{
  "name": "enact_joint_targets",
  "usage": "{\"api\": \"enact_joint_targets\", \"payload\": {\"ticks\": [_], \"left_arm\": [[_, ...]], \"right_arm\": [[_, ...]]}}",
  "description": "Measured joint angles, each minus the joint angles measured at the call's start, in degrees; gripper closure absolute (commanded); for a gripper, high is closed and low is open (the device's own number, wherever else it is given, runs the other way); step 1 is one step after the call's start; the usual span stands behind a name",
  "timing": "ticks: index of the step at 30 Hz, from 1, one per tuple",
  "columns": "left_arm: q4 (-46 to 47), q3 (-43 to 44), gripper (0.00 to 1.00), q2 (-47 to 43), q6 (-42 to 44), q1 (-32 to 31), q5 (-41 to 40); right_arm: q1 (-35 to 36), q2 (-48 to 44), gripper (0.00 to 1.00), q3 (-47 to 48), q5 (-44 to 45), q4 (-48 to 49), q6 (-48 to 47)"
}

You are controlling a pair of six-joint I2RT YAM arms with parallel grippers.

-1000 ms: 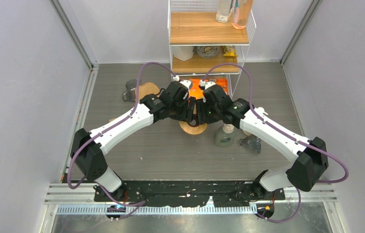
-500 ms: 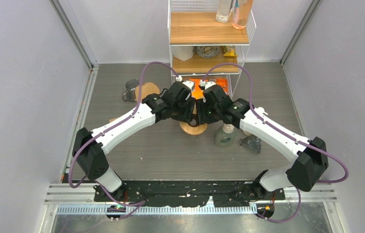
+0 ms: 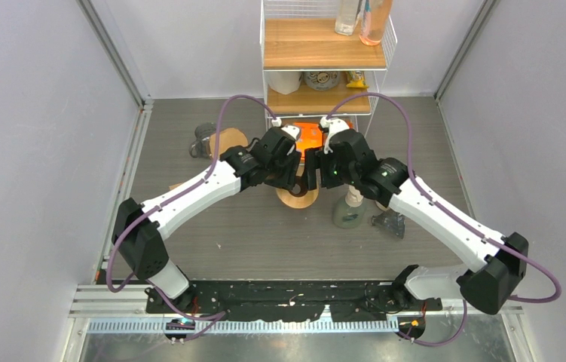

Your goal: Place the coffee filter in the dripper

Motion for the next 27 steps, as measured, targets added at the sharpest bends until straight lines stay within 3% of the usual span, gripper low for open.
{"api": "enact_joint_targets", "payload": {"ticks": [10,18,27], "left_arm": [[0.7,-0.31,0.84,-4.33,0.17,2.73,0.2],[2.73,0.9,0.85,-9.46,1.27,6.67,2.01],[3.56,4.22,0.85,-13.62,1.6,18.56,3.8]], "right_arm": [[-3.41,-11.74,0.02,-6.82,5.09,1.92,-1.22],[-4.04,-28.26,0.05,-15.32,17.51,6.23,-2.51],[-6.88,-32.06,0.04,-18.97,33.27,7.04,-3.32]]}}
